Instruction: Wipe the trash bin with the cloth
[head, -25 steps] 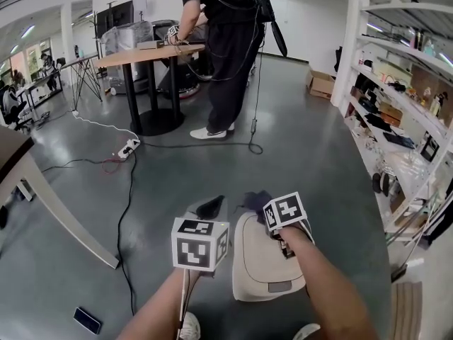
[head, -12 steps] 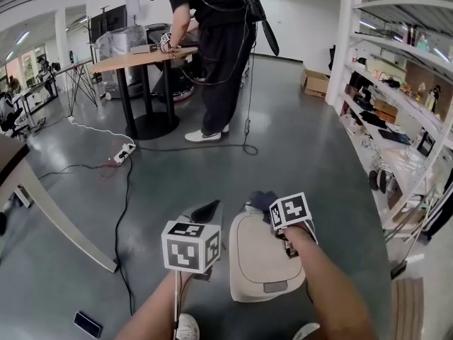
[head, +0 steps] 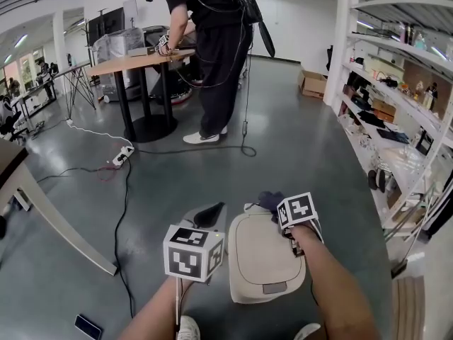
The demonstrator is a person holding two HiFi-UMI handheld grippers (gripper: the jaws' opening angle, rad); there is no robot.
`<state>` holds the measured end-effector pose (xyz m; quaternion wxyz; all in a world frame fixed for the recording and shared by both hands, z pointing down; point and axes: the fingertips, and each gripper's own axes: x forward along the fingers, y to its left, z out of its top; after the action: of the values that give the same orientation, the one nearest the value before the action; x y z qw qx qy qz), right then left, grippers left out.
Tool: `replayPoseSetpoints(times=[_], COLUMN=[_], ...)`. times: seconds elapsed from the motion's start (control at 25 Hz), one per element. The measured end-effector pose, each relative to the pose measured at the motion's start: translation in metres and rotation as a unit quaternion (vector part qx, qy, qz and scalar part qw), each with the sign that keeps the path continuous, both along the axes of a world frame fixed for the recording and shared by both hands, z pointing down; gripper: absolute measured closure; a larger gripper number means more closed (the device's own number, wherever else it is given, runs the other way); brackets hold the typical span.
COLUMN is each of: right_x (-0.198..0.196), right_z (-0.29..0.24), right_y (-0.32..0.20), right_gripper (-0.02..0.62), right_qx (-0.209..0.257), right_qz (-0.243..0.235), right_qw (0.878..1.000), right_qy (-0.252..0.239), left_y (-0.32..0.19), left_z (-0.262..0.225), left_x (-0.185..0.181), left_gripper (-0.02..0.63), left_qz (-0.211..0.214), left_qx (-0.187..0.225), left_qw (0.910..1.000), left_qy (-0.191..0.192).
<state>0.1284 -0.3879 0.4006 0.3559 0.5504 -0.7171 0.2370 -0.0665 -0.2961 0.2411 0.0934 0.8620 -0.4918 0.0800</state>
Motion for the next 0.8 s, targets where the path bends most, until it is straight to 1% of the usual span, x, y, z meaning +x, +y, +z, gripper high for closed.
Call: replayPoseSetpoints(times=[0.12,0.24,0.36,0.44,0.56,0.72,0.8], right_x=[0.011,0.02,0.015,-0.001,-0.04,-0.091,-0.107], right_z=[0.002,-0.001,-0.019,-0.033,-0.047,-0.049,-0.042], right_y=[0.001,0.003,0.003,0.006,0.016,0.032,0.042], right_gripper=[0.492,0.492,0.492,0.492,0.492,0.492,0.492], right_qx=[-0.003,-0.003,0.019,0.033,0.036,0.005,-0.013], right_qz=[0.011,0.021,0.014,-0.006,-0.046,-0.085,-0.1], right_qw=[1.0,1.0,0.999,0.999,0.996,0.987,0.985], right_qy=[0.006,-0.009,-0.028,-0.039,-0.068,-0.134,-0.14], left_y=[0.0,0.002,0.003,0.001,0.0,-0.001,0.0], left_z=[0.001,0.0,-0.004,-0.003,-0.001,0.0,0.001], left_x=[0.002,0.003,0.005,0.006,0.003,-0.009,-0.013], left_gripper=[0.607,0.607,0.607,0.607,0.607,0.607,0.607], left_qz=[0.001,-0.001,-0.002,-0.004,-0.013,-0.038,-0.047], left_qx=[-0.005,-0.001,0.003,-0.001,0.0,-0.007,-0.013], left_qw=[1.0,0.9999,0.9999,0.9999,0.9997,0.9989,0.9985], left_qy=[0.0,-0.012,-0.013,-0.01,-0.023,-0.026,-0.027])
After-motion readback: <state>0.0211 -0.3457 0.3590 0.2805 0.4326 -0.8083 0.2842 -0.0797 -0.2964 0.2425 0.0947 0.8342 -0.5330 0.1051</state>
